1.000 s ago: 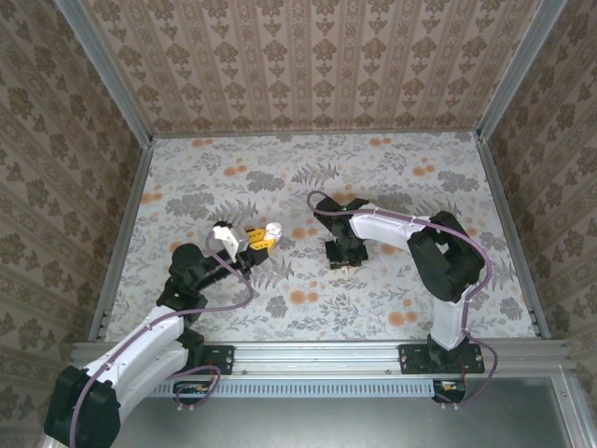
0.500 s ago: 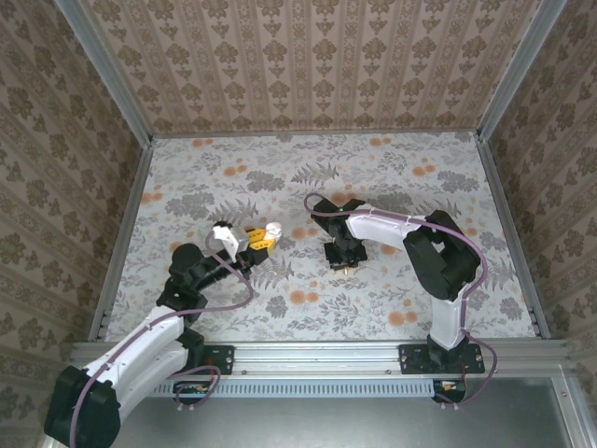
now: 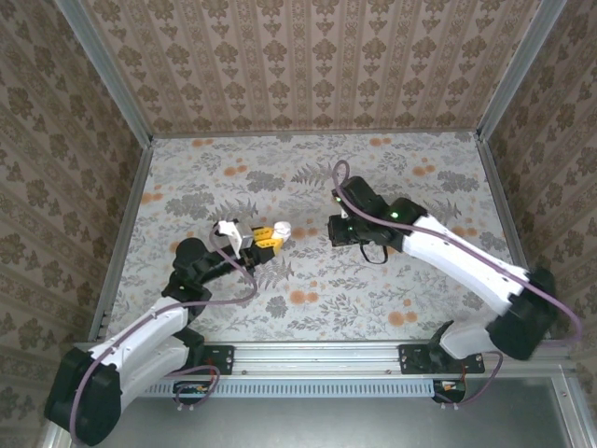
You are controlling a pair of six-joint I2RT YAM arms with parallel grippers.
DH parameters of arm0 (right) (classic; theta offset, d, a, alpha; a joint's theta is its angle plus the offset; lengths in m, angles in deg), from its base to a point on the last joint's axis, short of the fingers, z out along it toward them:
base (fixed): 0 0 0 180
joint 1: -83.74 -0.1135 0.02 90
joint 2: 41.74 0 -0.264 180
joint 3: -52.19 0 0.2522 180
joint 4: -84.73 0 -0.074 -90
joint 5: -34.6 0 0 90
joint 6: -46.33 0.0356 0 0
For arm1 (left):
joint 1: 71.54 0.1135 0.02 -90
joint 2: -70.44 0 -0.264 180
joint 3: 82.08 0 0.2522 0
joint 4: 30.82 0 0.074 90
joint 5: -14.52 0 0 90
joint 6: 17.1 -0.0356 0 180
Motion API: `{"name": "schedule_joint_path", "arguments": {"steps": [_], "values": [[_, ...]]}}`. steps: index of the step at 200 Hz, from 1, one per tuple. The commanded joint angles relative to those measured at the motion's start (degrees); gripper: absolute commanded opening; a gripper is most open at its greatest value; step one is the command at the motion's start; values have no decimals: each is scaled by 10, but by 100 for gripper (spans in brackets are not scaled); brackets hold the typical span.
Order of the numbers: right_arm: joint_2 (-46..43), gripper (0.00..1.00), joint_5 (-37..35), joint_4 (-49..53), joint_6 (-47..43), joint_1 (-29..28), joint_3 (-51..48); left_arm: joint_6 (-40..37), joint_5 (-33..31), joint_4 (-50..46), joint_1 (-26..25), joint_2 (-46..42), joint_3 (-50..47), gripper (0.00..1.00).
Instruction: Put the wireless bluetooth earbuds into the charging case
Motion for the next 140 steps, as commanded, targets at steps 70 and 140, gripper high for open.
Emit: {"name": "schedule_joint_path", "arguments": {"steps": [70, 140], "values": [[-64, 6, 92, -284, 0, -103, -31, 82, 15, 149, -22, 23, 31, 0], [-46, 6, 80, -287, -19, -106, -8, 99, 9, 170, -33, 26, 24, 0]]}}
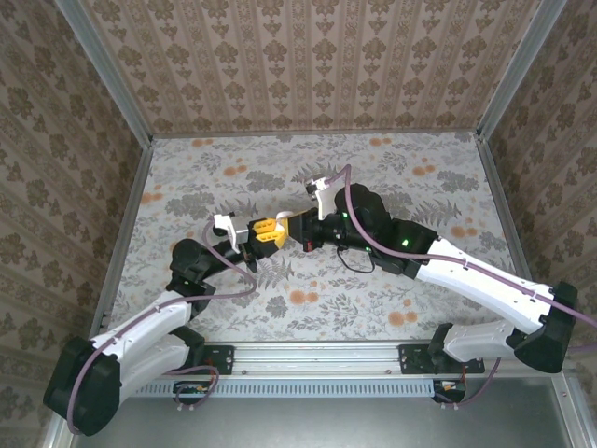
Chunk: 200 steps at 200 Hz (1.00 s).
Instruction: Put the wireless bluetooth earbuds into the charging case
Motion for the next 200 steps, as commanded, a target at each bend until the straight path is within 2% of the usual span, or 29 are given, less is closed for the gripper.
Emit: {"name": "schedule_joint_path", "arguments": {"steps": [1, 89, 200], "values": [[3, 6, -1, -17, -15, -2, 17, 15, 2, 37, -7, -3, 4, 0], [2, 6, -40, -7, -33, 0, 24, 16, 0, 37, -14, -1, 5, 0], [6, 6, -33, -16, -29, 9, 7, 24, -10, 44, -15, -1, 6, 0]]}}
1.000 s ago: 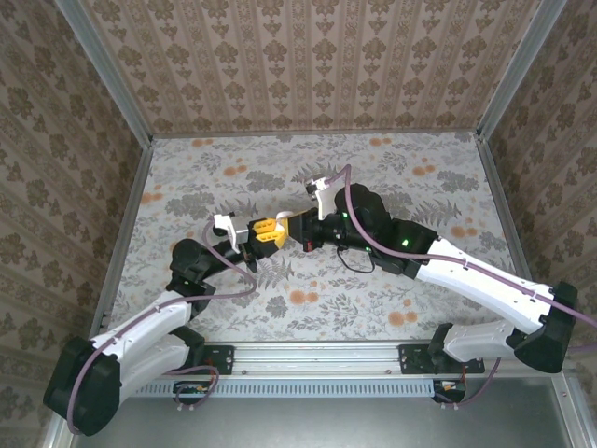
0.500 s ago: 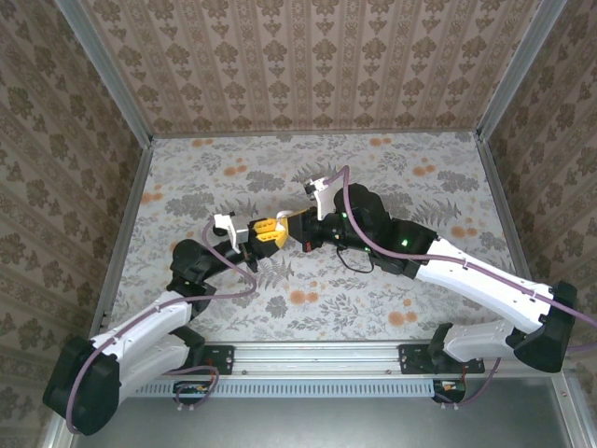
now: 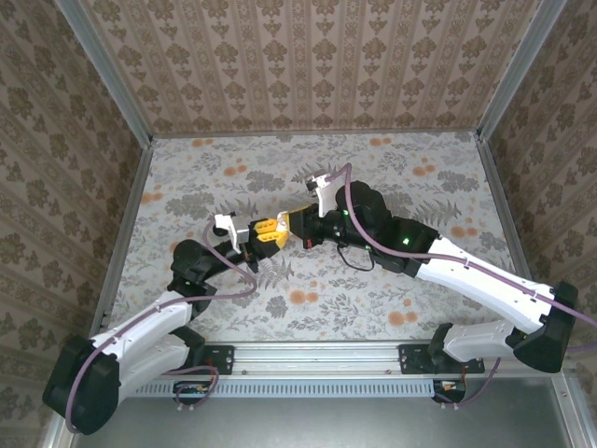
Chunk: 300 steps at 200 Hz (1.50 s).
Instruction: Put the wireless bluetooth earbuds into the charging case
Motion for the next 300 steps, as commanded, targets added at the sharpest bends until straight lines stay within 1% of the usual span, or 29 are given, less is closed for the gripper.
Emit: {"name": "schedule_joint_path", "arguments": {"steps": [1, 40, 90, 141, 146, 148, 153, 197, 214, 234, 253, 300], "values": [[4, 6, -14, -16, -7, 3, -3, 12, 1, 39, -5, -2, 6, 0], [-1, 5, -28, -30, -9, 4, -26, 18, -4, 47, -5, 0, 5, 0], [-6, 5, -51, -62, -16, 3, -51, 40, -6, 81, -5, 16, 3, 0], [-15, 5, -51, -71, -29, 4, -77, 53, -20, 101, -5, 18, 0, 0], [-17, 5, -52, -72, -29, 3, -80, 54, -20, 104, -5, 18, -1, 0], [-17, 5, -52, -73, -28, 3, -81, 56, -33, 105, -5, 19, -1, 0], [-18, 5, -53, -72, -27, 3, -84, 57, -39, 107, -5, 20, 0, 0], [-18, 5, -46, -76, -15, 4, -92, 66, -49, 124, -5, 24, -2, 0], [-12, 5, -49, -64, 0, 3, -84, 67, -49, 124, -5, 24, -1, 0], [2, 6, -58, -22, 17, 4, -61, 67, -49, 124, -5, 23, -1, 0], [16, 7, -44, 0, 17, 3, -42, 67, -46, 124, -5, 23, -2, 0], [37, 8, 9, 12, 5, 6, -27, 67, -43, 123, -5, 20, -2, 0]]}}
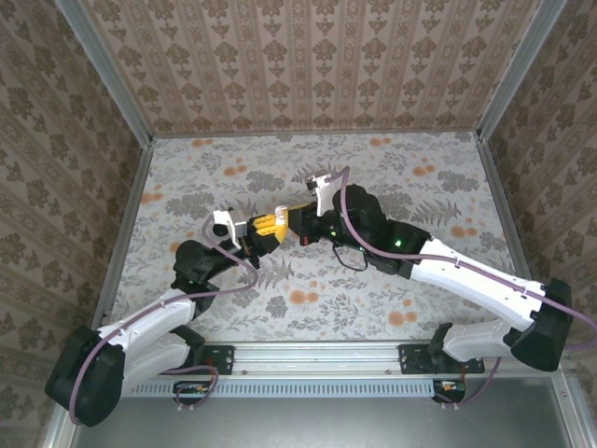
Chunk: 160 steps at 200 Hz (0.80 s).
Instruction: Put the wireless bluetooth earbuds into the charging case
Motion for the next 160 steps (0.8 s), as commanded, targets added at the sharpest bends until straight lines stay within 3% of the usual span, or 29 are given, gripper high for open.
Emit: {"name": "schedule_joint_path", "arguments": {"steps": [1, 54, 160], "values": [[24, 8, 37, 75, -5, 3, 11, 6, 3, 73, -4, -11, 7, 0], [36, 22, 38, 122, -11, 6, 44, 5, 1, 71, -4, -16, 1, 0], [41, 32, 36, 165, -21, 15, 91, 4, -2, 66, -3, -21, 0, 0]]}}
